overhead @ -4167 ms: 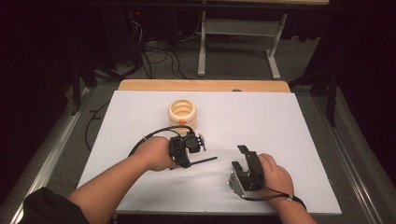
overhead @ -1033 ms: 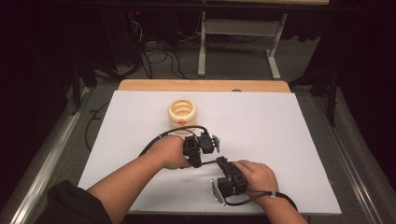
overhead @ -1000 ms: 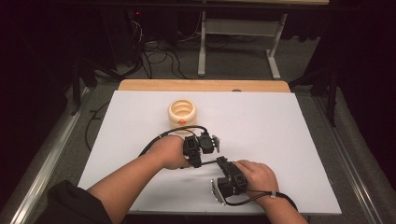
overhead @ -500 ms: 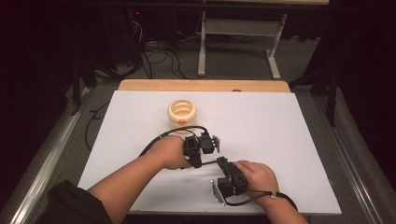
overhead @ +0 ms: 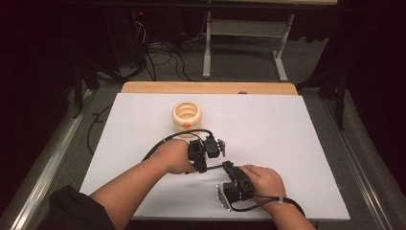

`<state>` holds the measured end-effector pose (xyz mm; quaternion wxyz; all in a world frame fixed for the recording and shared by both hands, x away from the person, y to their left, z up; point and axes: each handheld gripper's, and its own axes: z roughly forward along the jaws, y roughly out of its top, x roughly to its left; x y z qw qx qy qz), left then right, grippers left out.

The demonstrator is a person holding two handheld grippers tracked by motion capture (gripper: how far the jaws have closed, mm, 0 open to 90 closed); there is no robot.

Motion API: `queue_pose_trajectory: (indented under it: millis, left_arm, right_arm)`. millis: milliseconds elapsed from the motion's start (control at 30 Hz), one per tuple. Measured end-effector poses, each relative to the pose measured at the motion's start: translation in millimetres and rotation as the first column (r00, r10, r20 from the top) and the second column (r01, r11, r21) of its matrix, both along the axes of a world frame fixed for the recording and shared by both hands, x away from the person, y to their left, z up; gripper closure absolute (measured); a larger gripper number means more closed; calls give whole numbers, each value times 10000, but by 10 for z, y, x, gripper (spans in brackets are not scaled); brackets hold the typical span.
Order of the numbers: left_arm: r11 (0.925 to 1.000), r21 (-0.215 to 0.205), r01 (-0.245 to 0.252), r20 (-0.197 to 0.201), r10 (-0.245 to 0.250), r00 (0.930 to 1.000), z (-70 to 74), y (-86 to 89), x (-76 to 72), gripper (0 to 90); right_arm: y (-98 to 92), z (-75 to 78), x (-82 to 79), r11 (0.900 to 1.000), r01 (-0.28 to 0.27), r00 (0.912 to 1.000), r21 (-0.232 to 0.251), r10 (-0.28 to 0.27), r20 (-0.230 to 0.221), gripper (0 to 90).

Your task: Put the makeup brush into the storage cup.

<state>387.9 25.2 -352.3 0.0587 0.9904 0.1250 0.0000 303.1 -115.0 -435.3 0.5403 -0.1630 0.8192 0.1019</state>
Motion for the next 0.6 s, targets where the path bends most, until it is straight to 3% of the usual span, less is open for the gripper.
queue_pose_trajectory:
  millis: [300,600]
  left_arm:
    - [10000,33,-48,-63,49,10000,2,6,1,820]
    - [9995,69,-296,-143,297,9995,-5,15,19,624]
  right_arm:
    - [-8,-17,-26,9993,266,9996,255,-263,-122,863]
    - [-20,1,-15,9991,326,9994,274,-322,-148,863]
